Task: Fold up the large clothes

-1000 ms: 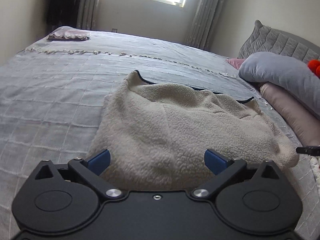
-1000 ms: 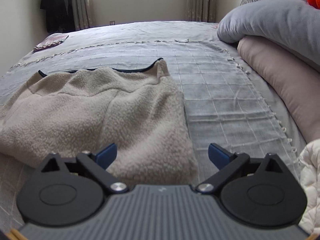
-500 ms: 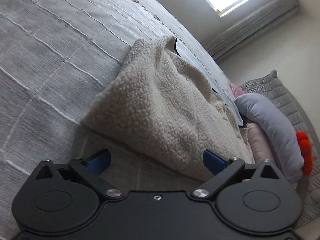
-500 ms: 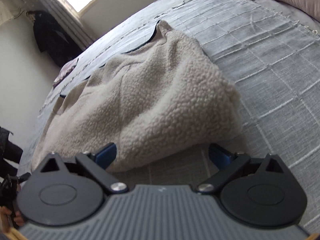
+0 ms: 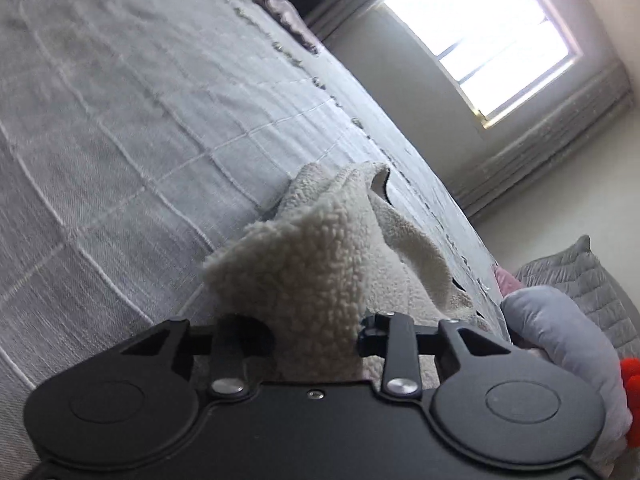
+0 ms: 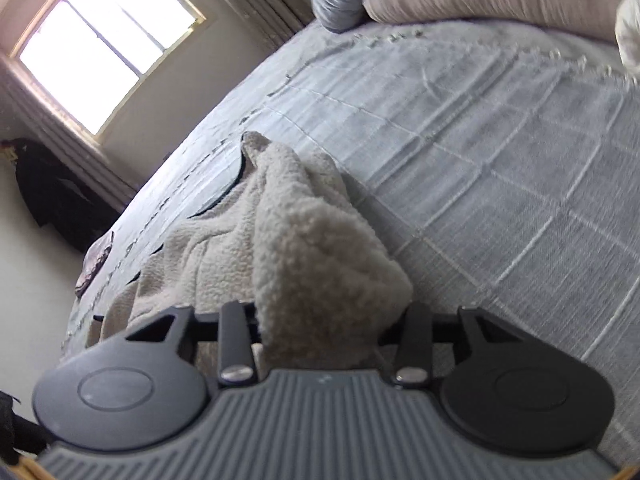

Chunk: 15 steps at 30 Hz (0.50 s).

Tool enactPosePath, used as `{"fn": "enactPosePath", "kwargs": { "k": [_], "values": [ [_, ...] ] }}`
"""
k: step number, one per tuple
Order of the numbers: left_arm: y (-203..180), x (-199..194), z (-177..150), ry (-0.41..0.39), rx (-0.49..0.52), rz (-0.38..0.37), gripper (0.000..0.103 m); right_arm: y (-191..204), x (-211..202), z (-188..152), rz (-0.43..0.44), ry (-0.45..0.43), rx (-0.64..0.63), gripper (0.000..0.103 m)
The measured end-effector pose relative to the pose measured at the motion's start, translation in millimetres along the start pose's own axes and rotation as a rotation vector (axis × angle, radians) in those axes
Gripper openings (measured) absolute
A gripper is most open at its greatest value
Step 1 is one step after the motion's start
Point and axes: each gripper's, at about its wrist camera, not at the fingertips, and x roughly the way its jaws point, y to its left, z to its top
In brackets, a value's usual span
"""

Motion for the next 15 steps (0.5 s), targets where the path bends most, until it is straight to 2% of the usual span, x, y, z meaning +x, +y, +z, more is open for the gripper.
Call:
{"fn": "enactPosePath", "kwargs": {
  "k": [3,7,12,15],
  "values": [
    [-4.8,-33.0,10.5,0.027,0.009,-0.006,0.035,15.7,-28.2,5.0,0.001,0.008,-0.065,0.037],
    [4.1,-86.6,21.0,0.098,0.007,-0.001,0.035,19.3,-64.7,-1.3,0.003,0.086,-0.081,0.037],
    [30.2,-137.6,10.9,0.169,0.024,0.011,0.035,9.9,-107.0,-36.0,0.014,0.183,-0.148,0.037],
    [49.3,-146.8,-3.3,0.208,-0.004,0.005,0.036,0.3,-118.6,-55.7,0.013,0.217,-0.171,0.039]
  ]
}}
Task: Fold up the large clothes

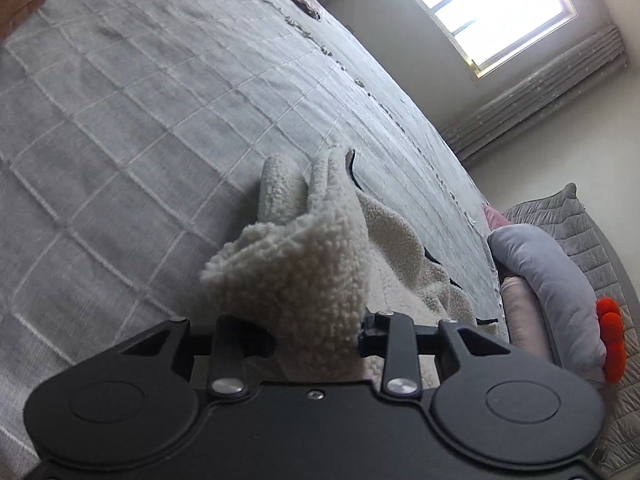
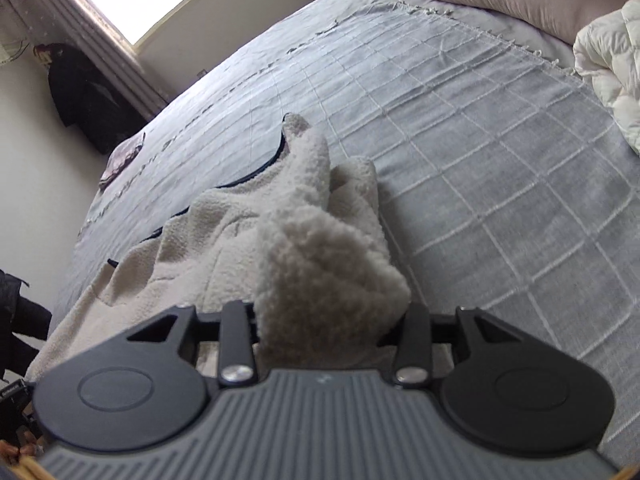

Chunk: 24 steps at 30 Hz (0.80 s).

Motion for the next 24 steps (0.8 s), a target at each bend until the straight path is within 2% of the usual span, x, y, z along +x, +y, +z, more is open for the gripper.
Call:
{"fn": "enactPosePath", "kwargs": {
  "k": [2,5,6,7,9,12,13,14,17,22,23,24],
  "values": [
    [9.9,7.0,-6.7,0.020,-0.017,0.013,0.041,-2.6,4.9,-8.5,-0.022,0.014,-0.014,0.042],
    [19.7,22.9,-14.7,0.029,-0.061,0.060,0.052,-4.6,19.0,-11.5,-0.073,0.061,-0.007,0.054],
    [22.1,26.5,-17.0,0.026,-0.074,0.062,0.060,-3.3,19.4,-11.5,-0.083,0.059,-0.018,0.062],
    [24.9,30.6,-18.5,0.031,-0.093,0.057,0.066,-0.3,18.4,-11.0,-0.102,0.048,-0.047,0.076],
    [30.3,37.9,-19.6,0.043,-0.139,0.039,0.073,9.0,12.2,-10.5,-0.212,-0.028,-0.145,0.093],
    [30.9,47.5,-12.4,0.057,-0.177,0.005,0.082,20.7,8.1,-3.3,-0.361,-0.136,-0.269,0.094],
    [31.1,49.8,-11.2,0.046,-0.186,0.000,0.082,23.3,6.6,-1.1,-0.376,-0.156,-0.271,0.094],
    [30.5,53.0,-10.2,0.037,-0.190,0.003,0.080,27.3,4.4,0.5,-0.367,-0.172,-0.264,0.094],
    [26.5,56.5,-11.2,-0.013,-0.190,0.010,0.080,46.4,2.9,1.1,-0.267,-0.198,-0.266,0.094],
    [24.3,53.0,-15.7,-0.081,-0.148,0.058,0.056,112.8,27.3,-17.2,-0.104,-0.174,-0.368,0.093],
    [24.4,51.5,-16.4,-0.089,-0.145,0.058,0.054,125.9,33.9,-23.1,-0.069,-0.166,-0.396,0.092],
    [24.3,49.6,-18.0,-0.098,-0.139,0.060,0.052,141.6,42.6,-30.1,-0.030,-0.154,-0.437,0.086]
  ]
}}
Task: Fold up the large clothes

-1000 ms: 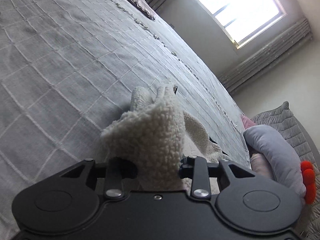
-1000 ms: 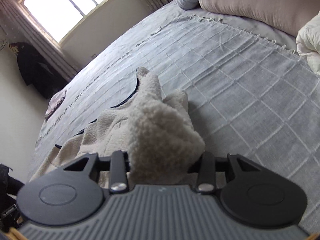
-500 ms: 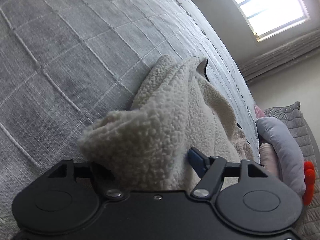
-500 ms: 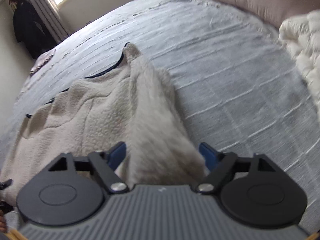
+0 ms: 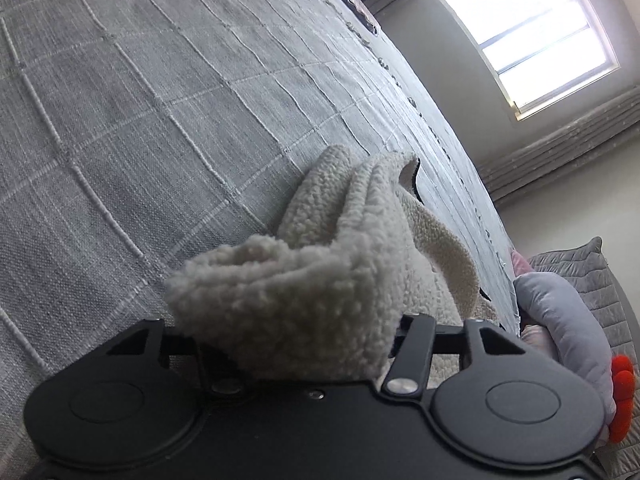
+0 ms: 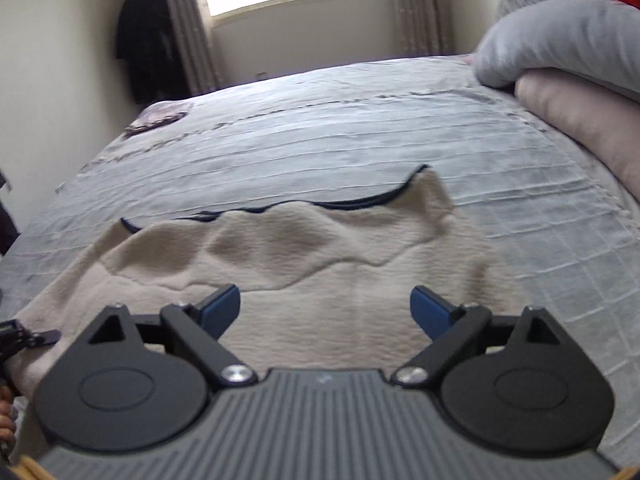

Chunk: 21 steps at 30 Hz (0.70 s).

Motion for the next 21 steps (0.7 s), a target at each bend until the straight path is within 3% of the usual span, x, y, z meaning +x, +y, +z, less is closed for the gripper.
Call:
{"fn": "enactPosePath", "kwargs": {
  "k": [1,3,4,7,11,16,21],
  "values": [
    [0.5,-2.3,-0.3,-0.012,0.018,0.004,0.050,14.9,4.9,-1.3,0.036,0.002,-0.037,0.075],
    [-5.1,-7.3,-3.9,-0.048,0.070,0.013,0.046,39.0,13.8,-5.0,0.102,0.012,-0.089,0.065],
    [-10.0,-10.4,-5.6,-0.066,0.102,0.018,0.044,46.6,18.8,-6.8,0.136,0.024,-0.102,0.053],
    [-24.8,-20.0,-11.0,-0.131,0.196,0.009,0.041,58.2,36.9,-15.3,0.219,0.092,-0.103,0.037],
    [-43.2,-37.7,-20.1,-0.210,0.308,-0.025,0.040,55.3,55.9,-29.5,0.264,0.161,-0.085,0.035],
    [-72.6,-58.0,-31.4,-0.303,0.461,-0.099,0.039,39.9,64.5,-32.5,0.321,0.186,-0.008,0.034],
    [-110.8,-75.0,-47.8,-0.344,0.575,-0.211,0.038,43.8,76.7,-34.5,0.313,0.202,-0.018,0.034]
  ]
}}
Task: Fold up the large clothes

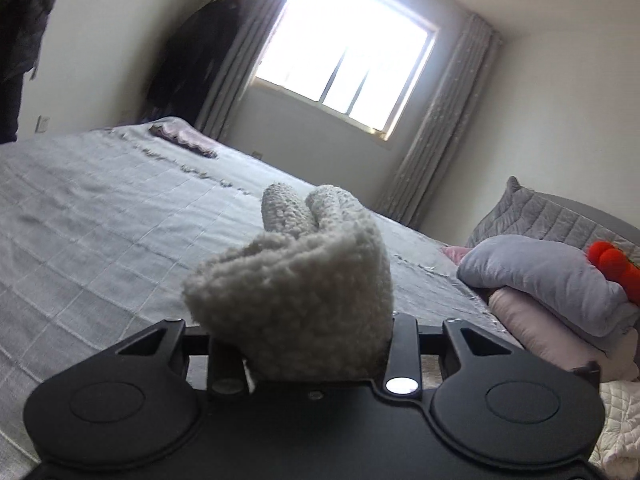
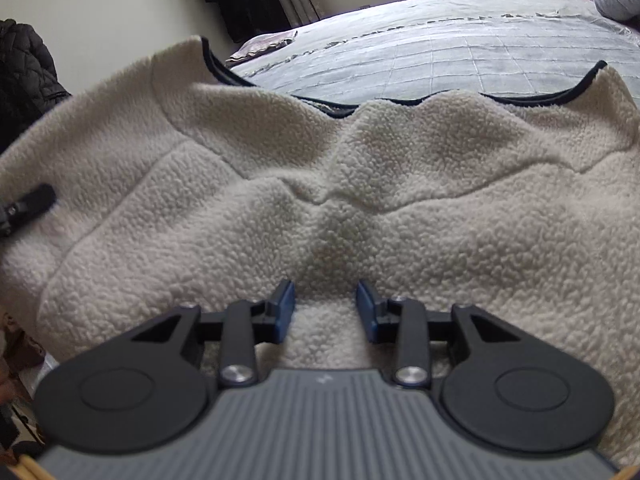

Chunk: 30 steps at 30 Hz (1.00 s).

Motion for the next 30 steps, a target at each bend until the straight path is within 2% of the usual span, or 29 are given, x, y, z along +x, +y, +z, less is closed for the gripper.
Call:
{"fn": "enactPosePath", "kwargs": {
  "k": [3,6,8,10,11,13,14,17,19,21,24,27,30],
  "values": [
    [-42.3,1.5,3.8,-0.014,0.072,-0.103,0.038,2.9,4.2,-1.0,-0.006,-0.002,-0.004,0.034],
    [-89.7,12.9,-5.8,0.019,0.143,-0.194,0.038,-0.8,4.3,-2.7,0.013,-0.007,0.010,0.034],
    [-116.7,22.5,-16.3,0.042,0.197,-0.229,0.038,-12.1,-4.1,0.5,0.061,-0.009,0.039,0.031],
    [-138.2,33.5,-29.7,0.083,0.244,-0.260,0.038,-34.2,-23.0,3.8,0.132,-0.022,0.131,0.032],
    [-144.9,39.3,-36.0,0.105,0.252,-0.269,0.038,-50.3,-36.7,5.6,0.156,-0.045,0.190,0.036],
    [-156.0,52.9,-50.9,0.161,0.268,-0.286,0.039,-83.6,-65.9,5.6,0.144,-0.123,0.291,0.065],
    [-162.8,55.6,-60.1,0.181,0.280,-0.293,0.039,-103.5,-79.8,3.6,0.139,-0.160,0.345,0.066],
    [-180.9,61.4,-91.8,0.234,0.358,-0.316,0.039,-156.9,-107.7,-8.8,0.210,-0.199,0.513,0.066],
    [-193.3,63.6,-111.9,0.255,0.434,-0.327,0.039,-178.7,-122.1,-17.3,0.202,-0.220,0.566,0.067],
    [-200.7,67.6,-125.8,0.294,0.486,-0.351,0.041,-195.9,-129.2,-25.9,0.241,-0.230,0.627,0.067],
    [-206.7,66.8,-127.0,0.314,0.548,-0.379,0.045,-208.6,-129.9,-28.3,0.366,-0.256,0.701,0.086],
    [-205.2,66.1,-117.3,0.338,0.528,-0.403,0.049,-200.9,-115.9,-15.1,0.409,-0.204,0.678,0.087],
    [-205.3,59.6,-112.3,0.343,0.576,-0.412,0.053,-183.3,-93.6,3.5,0.372,-0.112,0.619,0.083]
  ]
}}
